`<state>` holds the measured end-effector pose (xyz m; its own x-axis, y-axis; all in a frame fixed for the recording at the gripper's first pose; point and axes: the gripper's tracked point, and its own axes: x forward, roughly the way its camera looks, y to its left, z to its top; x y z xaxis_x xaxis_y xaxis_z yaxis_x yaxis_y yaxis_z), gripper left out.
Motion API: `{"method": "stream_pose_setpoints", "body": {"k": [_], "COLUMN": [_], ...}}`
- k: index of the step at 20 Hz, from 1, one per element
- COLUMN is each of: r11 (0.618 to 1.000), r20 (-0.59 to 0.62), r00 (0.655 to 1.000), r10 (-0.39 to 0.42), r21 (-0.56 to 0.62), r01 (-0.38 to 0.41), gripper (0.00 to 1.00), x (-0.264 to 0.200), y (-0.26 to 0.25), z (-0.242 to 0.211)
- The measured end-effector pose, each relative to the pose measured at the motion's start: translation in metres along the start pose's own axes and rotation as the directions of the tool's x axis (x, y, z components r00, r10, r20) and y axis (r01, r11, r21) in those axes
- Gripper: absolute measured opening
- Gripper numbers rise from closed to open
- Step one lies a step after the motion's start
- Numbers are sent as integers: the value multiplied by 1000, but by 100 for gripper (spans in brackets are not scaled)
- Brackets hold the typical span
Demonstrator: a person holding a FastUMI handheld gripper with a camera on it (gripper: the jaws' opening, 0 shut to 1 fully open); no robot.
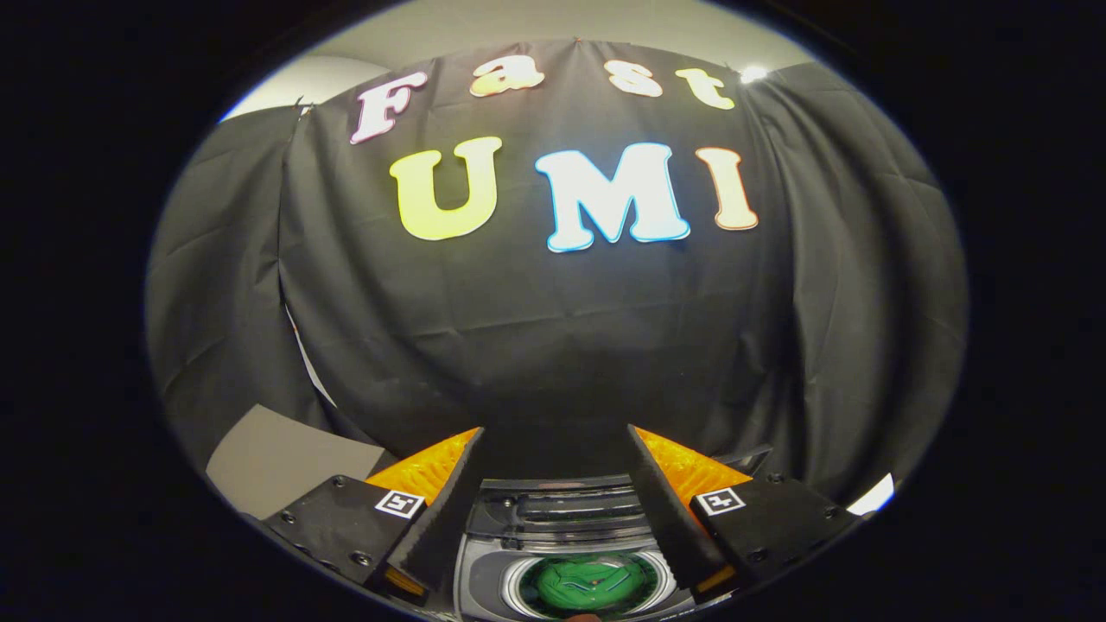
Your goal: Put the clothes into the washing machine and then close the washing machine lid.
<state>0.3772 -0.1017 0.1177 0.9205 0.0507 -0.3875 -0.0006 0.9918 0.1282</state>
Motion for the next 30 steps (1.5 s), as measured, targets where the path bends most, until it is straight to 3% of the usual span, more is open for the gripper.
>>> {"method": "stream_pose_setpoints", "body": {"k": [13,30], "r11": [999,997], "r20": [-131,-195], "r00": [991,979], "r10": [-26,-52], "r21": [-32,-59], "r01": [22,41], "gripper": [98,99], "x": [80,79], "y": [8,9], "z": [-46,-63]}}
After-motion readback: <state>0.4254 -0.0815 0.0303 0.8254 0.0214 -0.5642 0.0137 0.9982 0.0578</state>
